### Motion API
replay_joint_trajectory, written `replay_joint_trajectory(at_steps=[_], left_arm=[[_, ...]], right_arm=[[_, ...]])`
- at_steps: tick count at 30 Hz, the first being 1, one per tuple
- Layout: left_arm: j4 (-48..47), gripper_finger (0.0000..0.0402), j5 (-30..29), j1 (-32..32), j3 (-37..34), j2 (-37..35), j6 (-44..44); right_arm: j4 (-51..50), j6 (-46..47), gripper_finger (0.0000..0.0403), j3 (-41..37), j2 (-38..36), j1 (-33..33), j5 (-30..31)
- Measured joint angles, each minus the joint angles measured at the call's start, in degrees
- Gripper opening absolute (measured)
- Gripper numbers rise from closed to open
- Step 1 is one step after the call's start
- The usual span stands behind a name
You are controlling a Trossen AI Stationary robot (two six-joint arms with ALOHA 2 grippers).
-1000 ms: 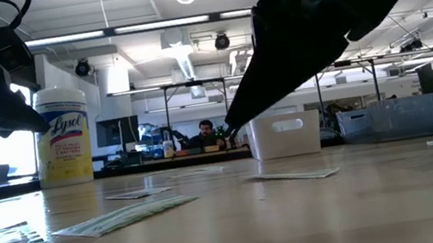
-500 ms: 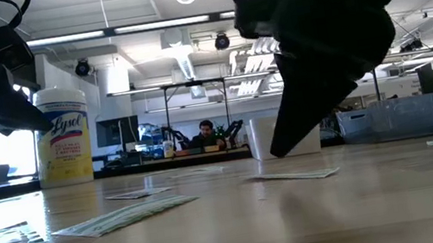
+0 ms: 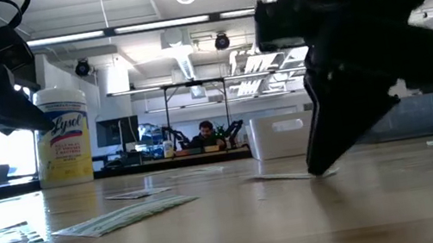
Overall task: Pick & Place First Aid Supplies
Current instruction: Put the green bandage into the black bin
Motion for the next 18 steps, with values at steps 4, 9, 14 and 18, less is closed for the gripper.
replay_joint_trajectory(at_steps=[4,9,14,18], left_arm=[[-0.02,0.0076,-0.09,0.00,0.00,0.00,-0.02],[-0.03,0.0076,-0.11,-0.02,0.00,0.00,0.00],[-0.02,0.0076,-0.11,-0.02,0.00,0.00,-0.02],[-0.02,0.0076,-0.11,0.00,0.00,0.00,0.00]], right_arm=[[-0.27,1.04,0.0169,0.17,1.21,-0.13,0.16],[-0.55,1.68,0.0168,0.20,1.43,-0.13,0.46],[-1.27,3.60,0.0145,0.20,1.47,-0.70,-0.90],[-1.68,6.20,0.0119,0.20,1.46,-1.93,-3.60]])
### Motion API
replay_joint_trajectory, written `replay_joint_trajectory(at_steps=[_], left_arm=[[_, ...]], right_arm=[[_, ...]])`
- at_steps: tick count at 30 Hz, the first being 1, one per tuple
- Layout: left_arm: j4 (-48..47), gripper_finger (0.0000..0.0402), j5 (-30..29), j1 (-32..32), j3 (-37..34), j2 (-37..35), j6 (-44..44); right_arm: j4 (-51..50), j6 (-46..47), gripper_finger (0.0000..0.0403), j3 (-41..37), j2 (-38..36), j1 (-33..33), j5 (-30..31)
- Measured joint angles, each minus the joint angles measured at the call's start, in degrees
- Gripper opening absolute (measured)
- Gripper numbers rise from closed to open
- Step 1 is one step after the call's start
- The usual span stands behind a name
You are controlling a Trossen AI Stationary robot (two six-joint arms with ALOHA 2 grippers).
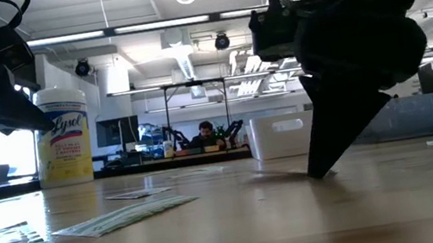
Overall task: Pick & Place First Aid Supplies
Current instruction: Put the green bandage into the black bin
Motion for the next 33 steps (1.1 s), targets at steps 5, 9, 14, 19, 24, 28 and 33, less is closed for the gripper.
replay_joint_trajectory(at_steps=[5,9,14,19,24,28,33], left_arm=[[0.00,0.0076,0.00,-0.01,0.00,0.00,0.00],[0.00,0.0076,-0.01,0.00,0.00,0.00,-0.02],[0.00,0.0076,-0.01,-0.01,0.00,0.00,-0.02],[0.04,0.0076,0.03,0.00,0.00,0.00,-0.02],[0.07,0.0076,0.11,0.00,0.00,0.00,-0.10],[0.07,0.0076,2.96,-0.02,0.00,0.00,-0.37],[0.08,0.0076,7.85,0.00,0.00,0.00,-0.28]], right_arm=[[0.01,0.12,0.0092,0.00,0.09,-1.08,-1.08],[0.03,-0.08,0.0076,-0.04,0.09,-1.28,-0.45],[1.06,-0.24,0.0063,-0.28,-0.68,-1.26,1.49],[0.18,-0.18,0.0036,-0.45,-1.86,-1.71,2.01],[0.25,0.19,0.0004,-0.42,-3.24,-2.64,1.82],[-2.03,1.64,0.0007,-0.37,-5.95,-3.46,2.54],[-14.75,7.02,0.0004,-0.37,-13.70,-4.89,7.75]])
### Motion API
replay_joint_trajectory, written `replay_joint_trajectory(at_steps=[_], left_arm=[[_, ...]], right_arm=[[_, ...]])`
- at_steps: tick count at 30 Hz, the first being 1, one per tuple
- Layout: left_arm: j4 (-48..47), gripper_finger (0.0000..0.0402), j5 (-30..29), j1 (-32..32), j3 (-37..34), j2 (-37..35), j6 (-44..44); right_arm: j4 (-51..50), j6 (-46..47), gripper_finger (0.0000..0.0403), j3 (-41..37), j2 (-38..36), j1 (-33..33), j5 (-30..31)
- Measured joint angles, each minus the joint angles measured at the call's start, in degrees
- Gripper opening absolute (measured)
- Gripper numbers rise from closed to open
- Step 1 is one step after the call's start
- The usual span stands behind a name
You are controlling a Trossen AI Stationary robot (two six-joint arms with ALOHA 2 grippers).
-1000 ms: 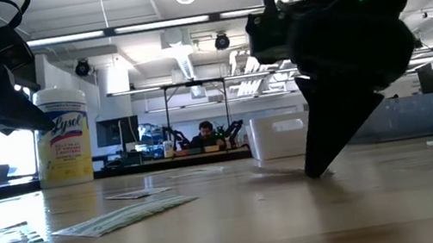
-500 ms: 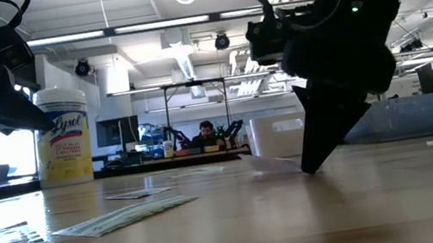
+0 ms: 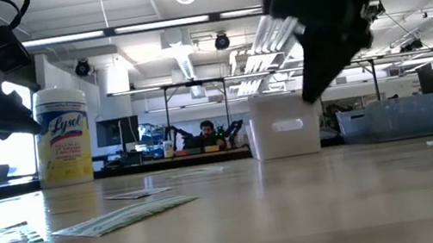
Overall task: Pick & Place First Aid Supplies
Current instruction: Put the green bandage into the black bin
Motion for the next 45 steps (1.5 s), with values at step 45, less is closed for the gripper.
replay_joint_trajectory(at_steps=[45], left_arm=[[-0.08,0.0076,1.13,0.01,0.00,0.02,0.05]], right_arm=[[-13.11,-5.71,0.0015,-21.53,-21.31,-55.58,5.07]])
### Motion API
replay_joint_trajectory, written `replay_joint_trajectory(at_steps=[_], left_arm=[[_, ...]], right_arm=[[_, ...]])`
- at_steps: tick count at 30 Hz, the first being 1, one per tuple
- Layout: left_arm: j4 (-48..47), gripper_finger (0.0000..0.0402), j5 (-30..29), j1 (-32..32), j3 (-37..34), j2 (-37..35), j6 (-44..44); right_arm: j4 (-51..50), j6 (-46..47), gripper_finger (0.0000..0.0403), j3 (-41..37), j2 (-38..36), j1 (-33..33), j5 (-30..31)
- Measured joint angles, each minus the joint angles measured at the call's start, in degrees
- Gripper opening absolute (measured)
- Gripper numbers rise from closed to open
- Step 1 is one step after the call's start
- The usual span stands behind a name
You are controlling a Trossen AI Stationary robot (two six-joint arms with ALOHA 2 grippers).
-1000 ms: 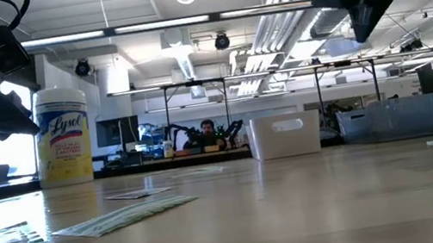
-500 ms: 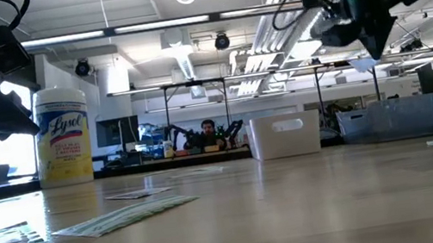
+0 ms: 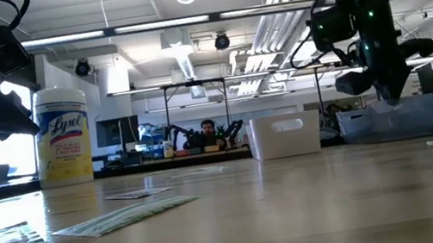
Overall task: Pick & Place First Aid Supplies
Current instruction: Put the green bandage into the black bin
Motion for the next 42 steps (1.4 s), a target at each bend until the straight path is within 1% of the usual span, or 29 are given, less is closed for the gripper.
replay_joint_trajectory(at_steps=[4,7,13,16,18,20,22,25,28,31,36,42], left_arm=[[0.00,0.0076,0.00,-0.02,0.00,0.00,0.00],[0.01,0.0076,0.00,-0.01,0.00,0.01,0.00],[0.02,0.0076,-0.01,0.00,0.00,0.01,0.01],[0.02,0.0076,0.00,-0.01,0.00,-0.02,0.01],[0.02,0.0076,0.00,0.00,0.00,-0.02,0.00],[0.02,0.0076,0.00,0.00,0.00,0.01,0.00],[0.02,0.0076,0.00,-0.01,0.00,-0.01,0.00],[0.02,0.0076,-0.01,0.00,0.00,-0.01,0.00],[0.02,0.0076,0.00,0.00,0.00,0.01,0.00],[0.02,0.0076,0.00,0.00,0.00,0.00,0.01],[0.02,0.0076,0.00,0.00,0.00,-0.02,0.01],[0.02,0.0076,0.00,-0.01,0.00,-0.02,0.00]], right_arm=[[2.39,-0.18,0.0033,-2.36,-0.04,-0.80,-1.23],[2.02,-1.66,0.0054,-2.00,0.02,-0.78,-1.77],[-1.01,-3.59,0.0094,3.15,0.02,-0.71,-1.35],[-3.65,-5.59,0.0105,7.08,0.02,0.25,-1.99],[-5.48,-6.15,0.0107,9.78,0.02,2.11,-2.07],[-7.05,-6.41,0.0107,12.23,0.01,4.76,-2.31],[-7.58,-6.53,0.0108,13.96,-0.02,8.00,-3.93],[-6.78,-5.36,0.0108,15.34,-0.02,13.58,-10.37],[-4.88,-0.46,0.0108,14.85,-0.02,19.83,-16.22],[-3.01,3.30,0.0108,12.97,-0.02,26.21,-19.20],[-1.48,4.66,0.0108,7.38,-0.02,35.60,-22.42],[-1.47,10.89,0.0108,-0.49,-0.02,43.14,-28.78]])
